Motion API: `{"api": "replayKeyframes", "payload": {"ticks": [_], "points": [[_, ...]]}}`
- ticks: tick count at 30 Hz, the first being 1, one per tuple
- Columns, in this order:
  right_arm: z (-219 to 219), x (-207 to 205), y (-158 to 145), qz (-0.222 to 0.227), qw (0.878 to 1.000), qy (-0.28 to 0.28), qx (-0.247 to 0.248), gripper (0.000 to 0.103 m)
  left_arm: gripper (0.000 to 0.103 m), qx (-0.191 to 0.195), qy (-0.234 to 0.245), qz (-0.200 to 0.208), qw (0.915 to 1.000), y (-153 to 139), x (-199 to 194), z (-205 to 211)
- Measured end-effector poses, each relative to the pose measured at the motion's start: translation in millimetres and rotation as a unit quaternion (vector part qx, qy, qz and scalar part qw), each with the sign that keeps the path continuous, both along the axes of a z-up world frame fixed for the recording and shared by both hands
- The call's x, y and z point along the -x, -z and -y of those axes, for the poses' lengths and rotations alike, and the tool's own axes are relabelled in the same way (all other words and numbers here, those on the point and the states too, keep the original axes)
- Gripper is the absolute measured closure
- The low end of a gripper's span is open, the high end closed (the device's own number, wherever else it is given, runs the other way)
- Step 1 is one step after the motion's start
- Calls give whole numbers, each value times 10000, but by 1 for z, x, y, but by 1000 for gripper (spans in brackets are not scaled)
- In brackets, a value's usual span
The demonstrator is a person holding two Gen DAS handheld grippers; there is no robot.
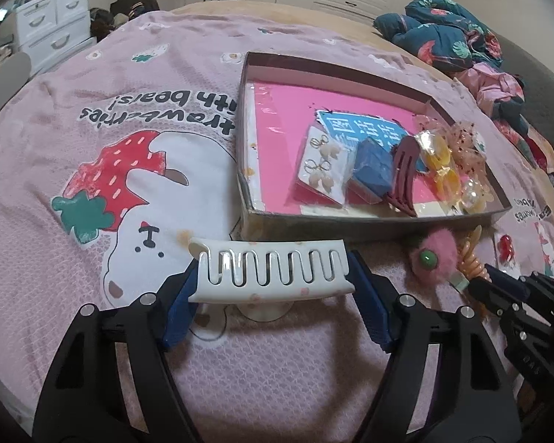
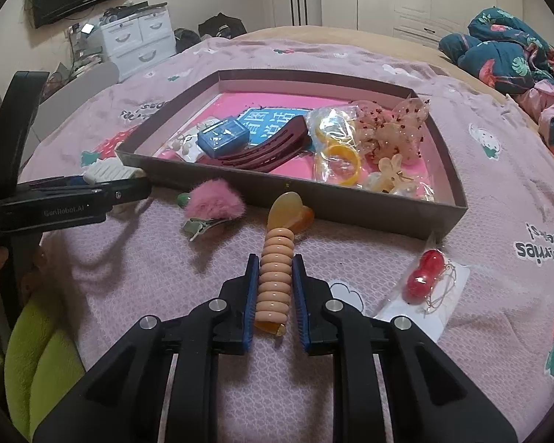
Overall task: Organize jewelry
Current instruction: 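Grasp the orange spiral hair tie with the right tool while the left tool grasps the white claw clip, then place the spiral tie in the box with the right tool while the left tool places the claw clip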
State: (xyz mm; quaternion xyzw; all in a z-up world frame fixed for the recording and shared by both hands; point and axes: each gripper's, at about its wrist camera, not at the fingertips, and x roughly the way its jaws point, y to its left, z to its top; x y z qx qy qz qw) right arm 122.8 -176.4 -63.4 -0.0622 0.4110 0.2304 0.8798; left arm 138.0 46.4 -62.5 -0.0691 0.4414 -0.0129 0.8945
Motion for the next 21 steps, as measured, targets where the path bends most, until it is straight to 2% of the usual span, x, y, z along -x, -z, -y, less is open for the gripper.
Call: {"api": "replayKeyframes", "payload": {"ticks": [11, 21], "points": [[6, 12, -17, 145, 9997, -74, -164, 86, 37, 138, 184, 227, 9995, -22, 24, 11], [17, 17, -37, 384, 9987, -65, -317, 86, 37, 146, 369, 469, 9981, -45, 24, 32]]}}
